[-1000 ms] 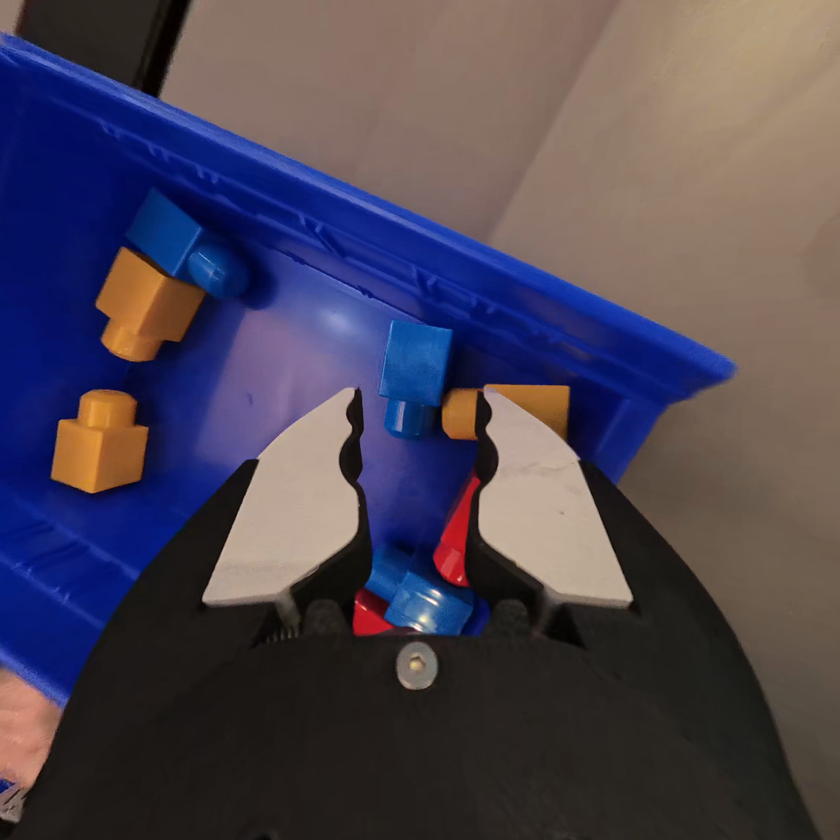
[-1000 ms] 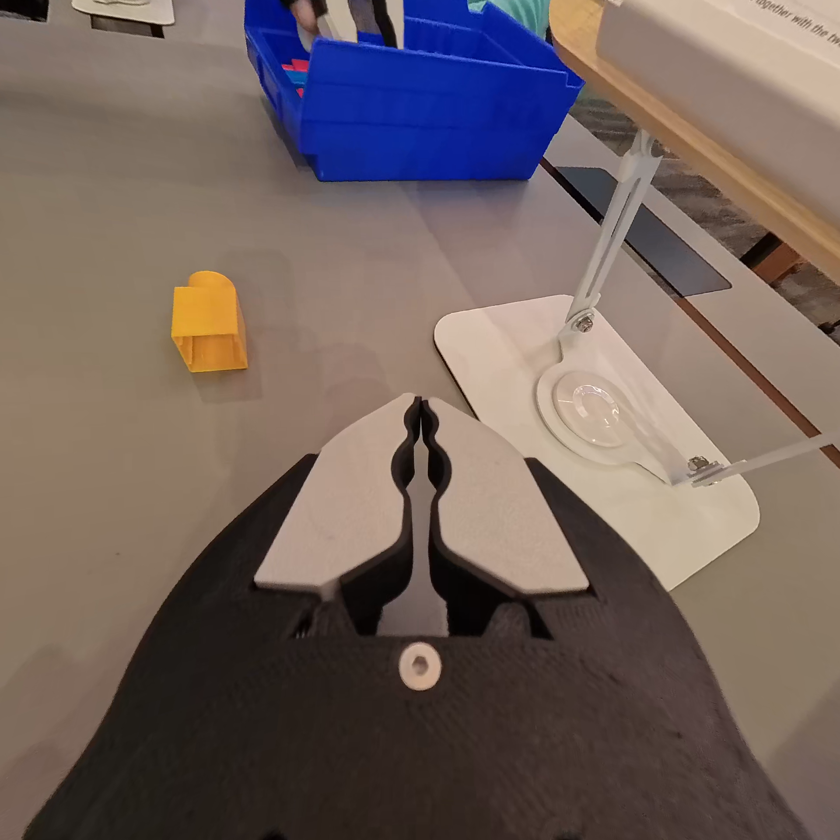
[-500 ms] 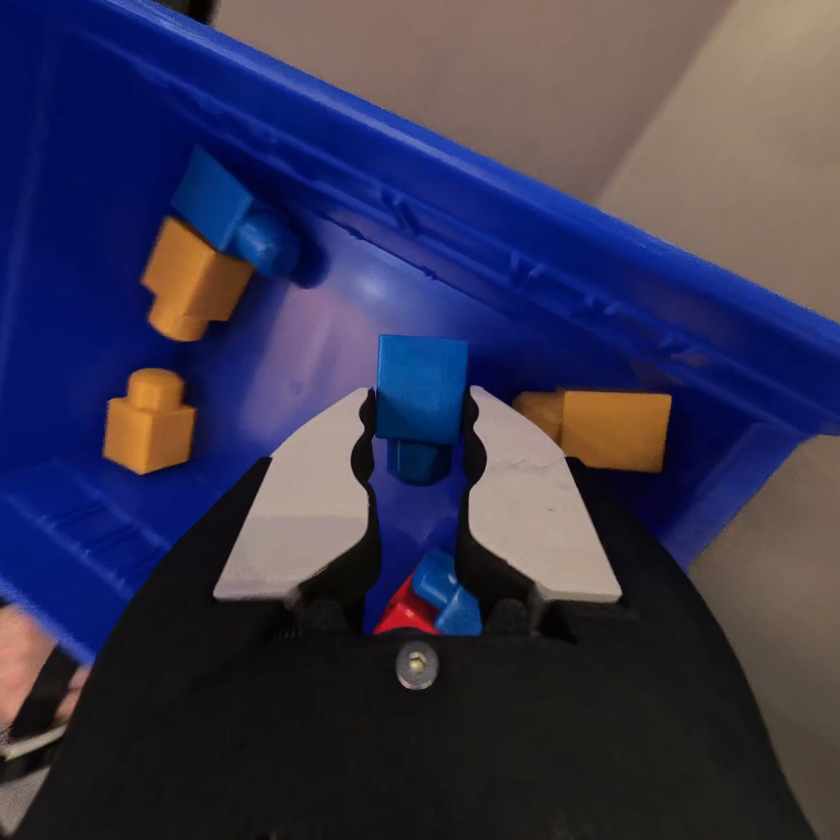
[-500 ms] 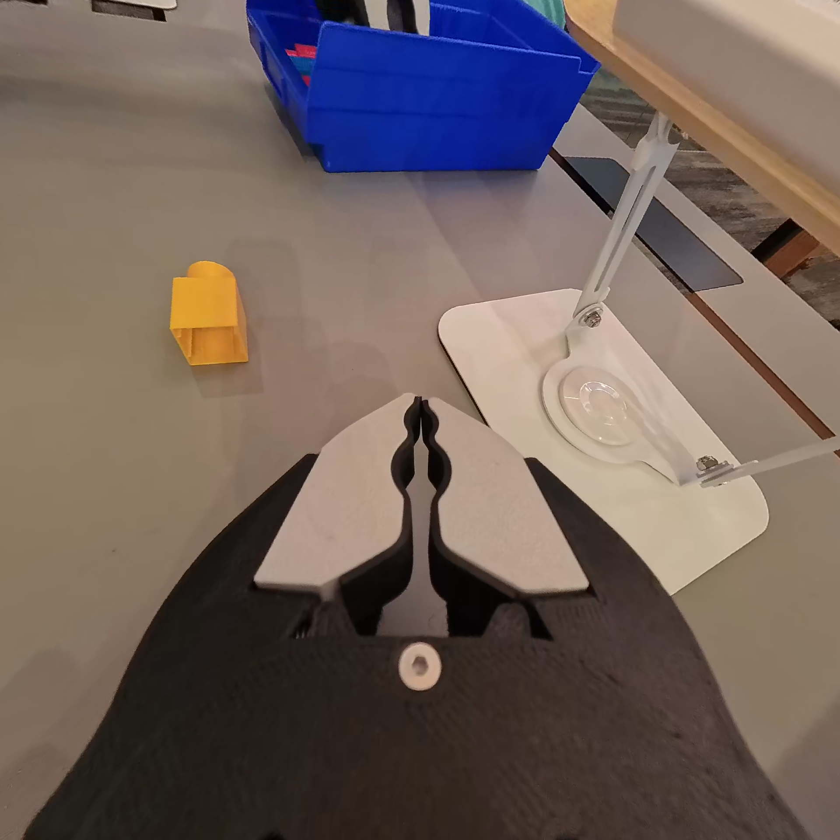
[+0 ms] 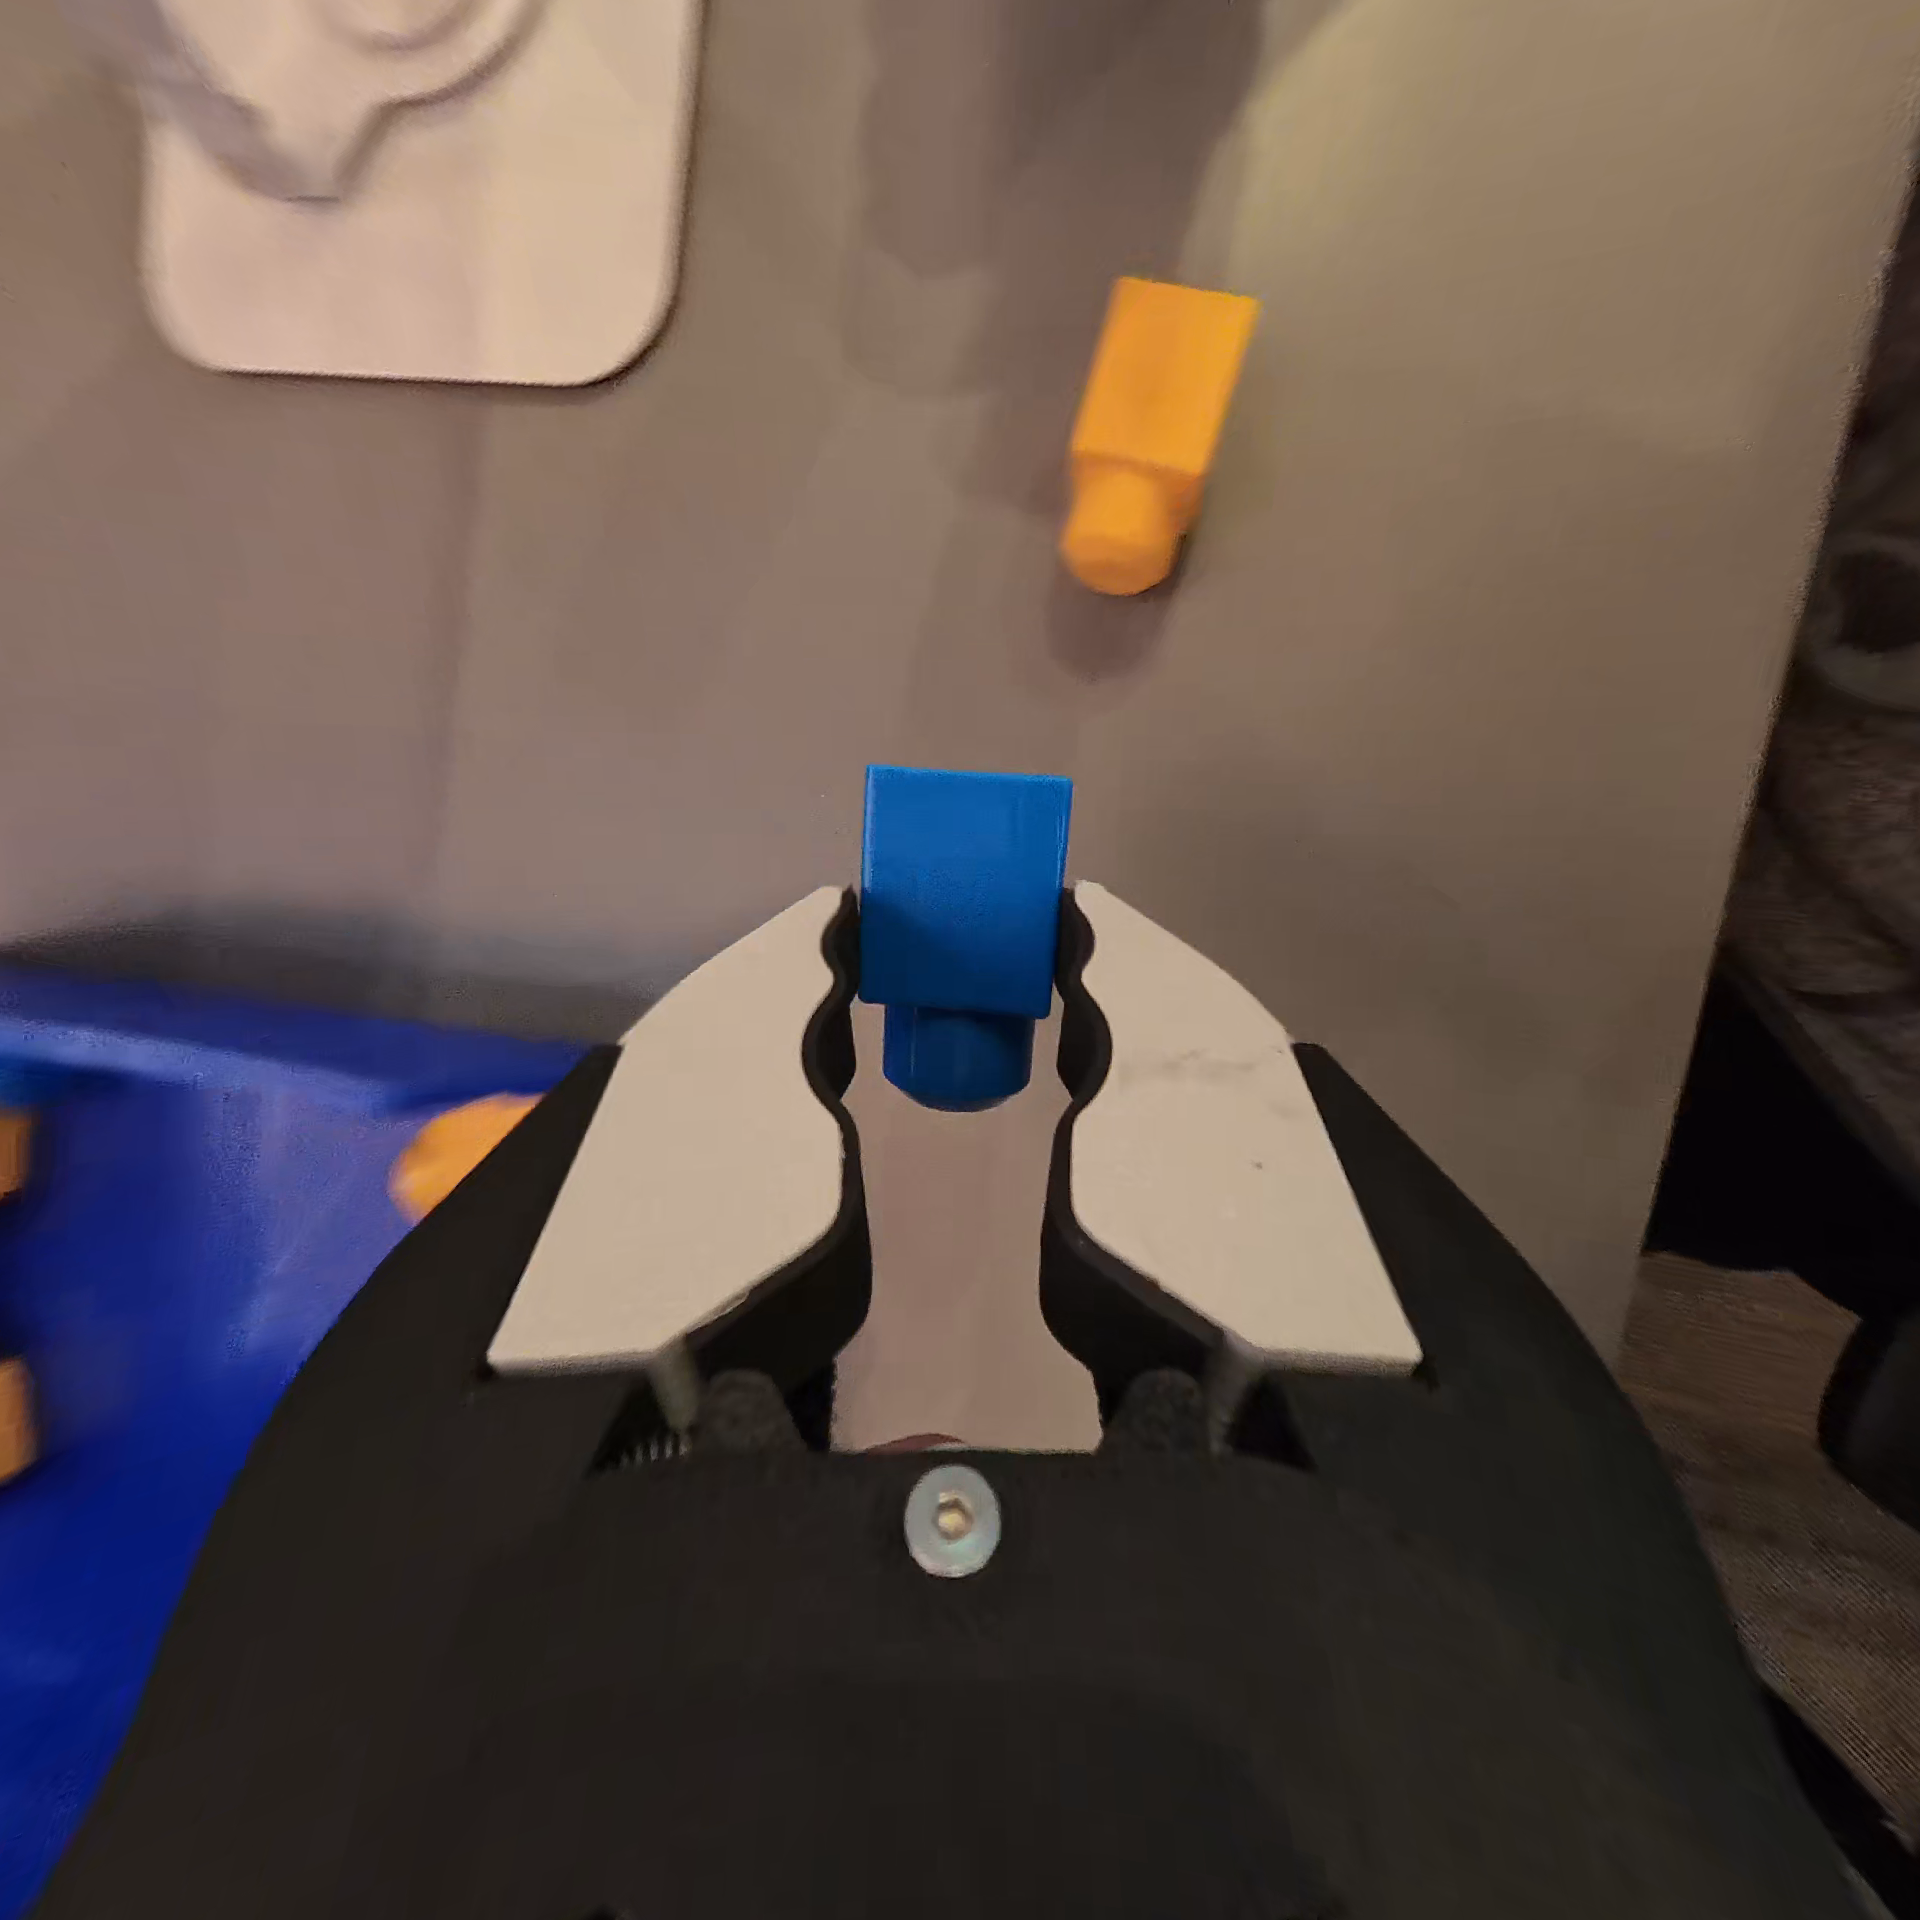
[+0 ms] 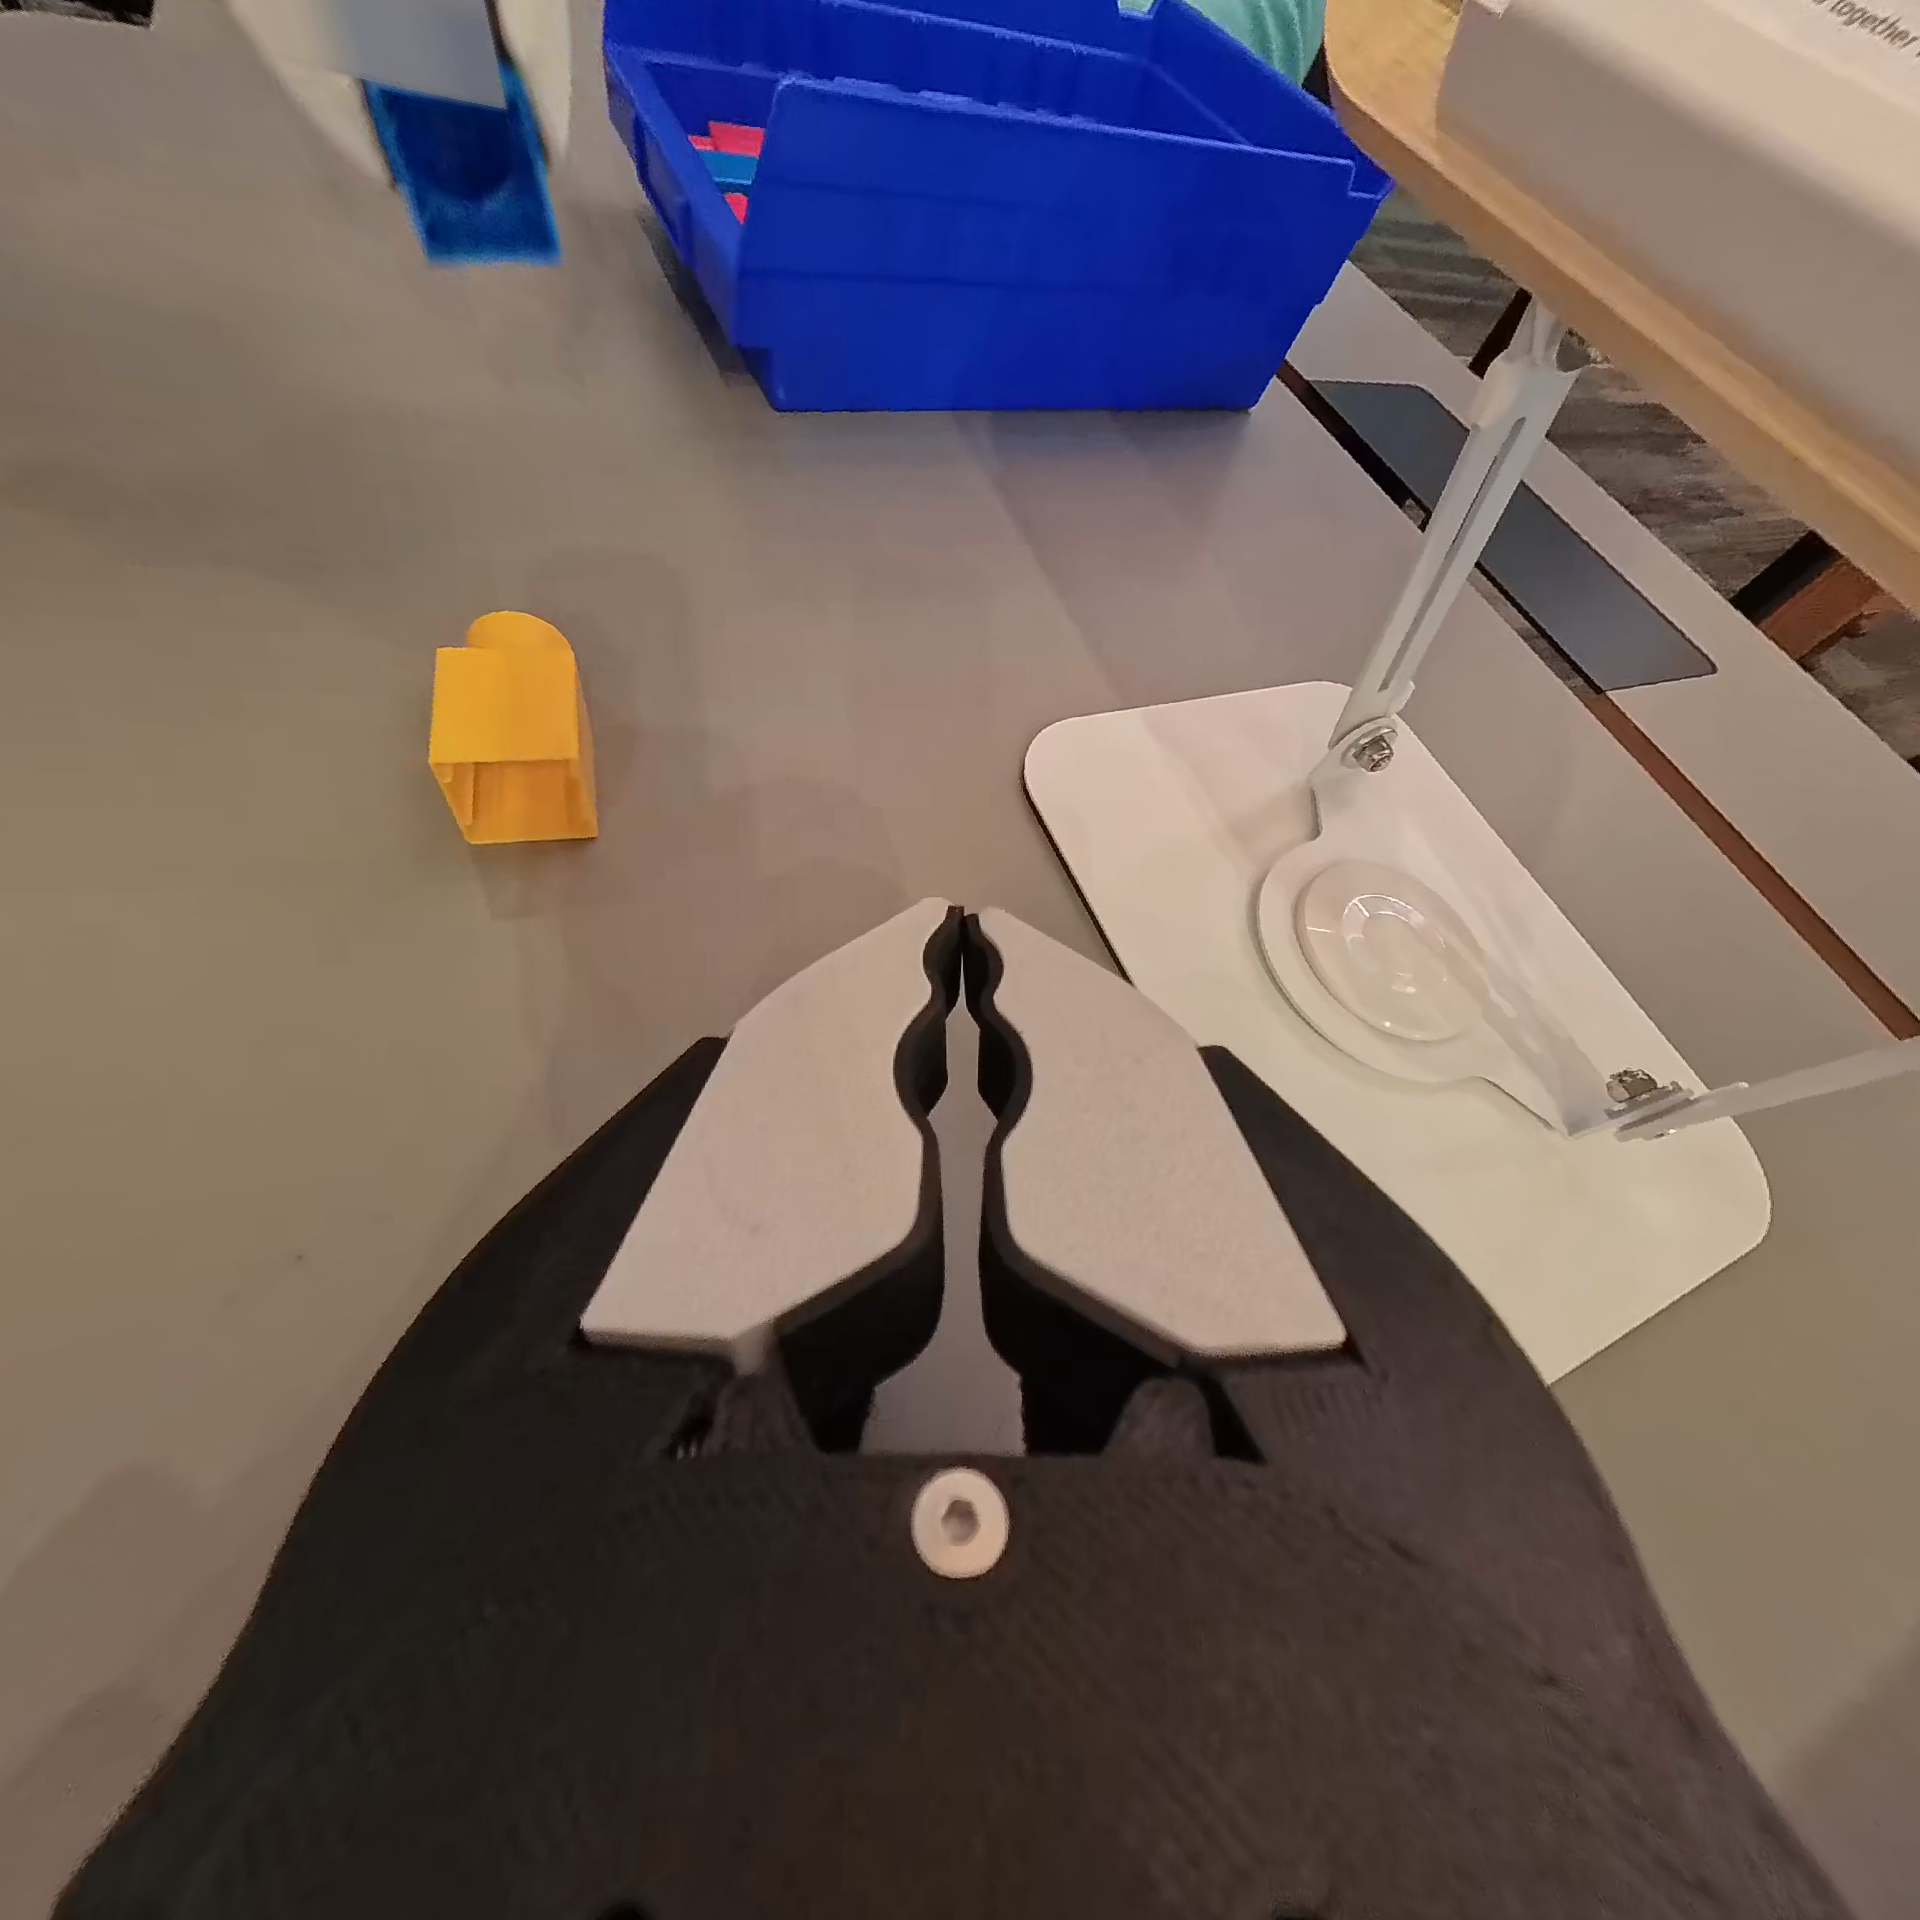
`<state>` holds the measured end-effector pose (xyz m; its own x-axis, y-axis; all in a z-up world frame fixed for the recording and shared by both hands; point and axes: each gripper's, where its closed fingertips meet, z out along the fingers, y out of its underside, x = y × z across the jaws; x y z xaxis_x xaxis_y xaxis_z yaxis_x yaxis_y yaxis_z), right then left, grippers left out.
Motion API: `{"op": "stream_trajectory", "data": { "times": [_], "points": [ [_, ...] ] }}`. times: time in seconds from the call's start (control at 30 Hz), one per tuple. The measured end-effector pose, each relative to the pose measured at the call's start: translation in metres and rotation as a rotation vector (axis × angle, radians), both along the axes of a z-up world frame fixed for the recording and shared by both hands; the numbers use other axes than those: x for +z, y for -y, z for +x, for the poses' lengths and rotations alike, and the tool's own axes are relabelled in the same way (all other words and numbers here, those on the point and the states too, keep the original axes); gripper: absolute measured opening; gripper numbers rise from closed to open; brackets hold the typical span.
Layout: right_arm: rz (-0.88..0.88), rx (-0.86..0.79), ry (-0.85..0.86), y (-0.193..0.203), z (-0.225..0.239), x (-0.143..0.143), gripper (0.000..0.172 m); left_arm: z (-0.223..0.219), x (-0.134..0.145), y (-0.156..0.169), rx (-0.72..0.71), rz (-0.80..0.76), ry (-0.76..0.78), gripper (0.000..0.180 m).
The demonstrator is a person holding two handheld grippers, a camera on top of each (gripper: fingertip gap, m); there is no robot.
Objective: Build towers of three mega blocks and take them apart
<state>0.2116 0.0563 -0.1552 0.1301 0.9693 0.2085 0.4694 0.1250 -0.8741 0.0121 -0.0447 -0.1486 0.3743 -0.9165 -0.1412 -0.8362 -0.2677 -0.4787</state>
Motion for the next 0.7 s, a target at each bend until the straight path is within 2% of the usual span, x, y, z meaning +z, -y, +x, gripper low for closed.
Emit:
{"op": "stream_trajectory", "data": {
  "times": [0.13, 0.3, 0.43, 0.5, 0.53, 0.63, 0.7],
  "points": [
    [-0.004, -0.006, -0.003, -0.001, 0.001, 0.0, 0.0, 0.031, -0.045, 0.008, -0.069, -0.099, 0.004, 0.035],
    [-0.002, -0.003, 0.001, -0.001, 0.001, 0.0, 0.0, 0.051, -0.071, 0.005, -0.114, -0.104, -0.059, 0.035],
    [0.004, 0.002, 0.003, 0.001, 0.0, 0.0, 0.0, 0.067, -0.07, 0.008, -0.132, -0.148, 0.02, 0.036],
    [0.004, 0.003, 0.003, 0.001, 0.001, 0.0, 0.0, 0.069, -0.07, 0.009, -0.119, -0.136, 0.023, 0.056],
    [0.004, 0.002, 0.002, 0.0, 0.001, 0.0, 0.0, 0.066, -0.067, 0.01, -0.112, -0.131, 0.027, 0.06],
    [0.001, 0.001, -0.004, 0.0, 0.001, 0.001, 0.0, 0.043, -0.042, 0.008, -0.056, -0.064, 0.057, 0.059],
    [-0.001, 0.002, -0.005, 0.0, 0.001, 0.001, 0.0, 0.01, -0.013, -0.003, 0.015, 0.022, 0.069, 0.058]
  ]
}}
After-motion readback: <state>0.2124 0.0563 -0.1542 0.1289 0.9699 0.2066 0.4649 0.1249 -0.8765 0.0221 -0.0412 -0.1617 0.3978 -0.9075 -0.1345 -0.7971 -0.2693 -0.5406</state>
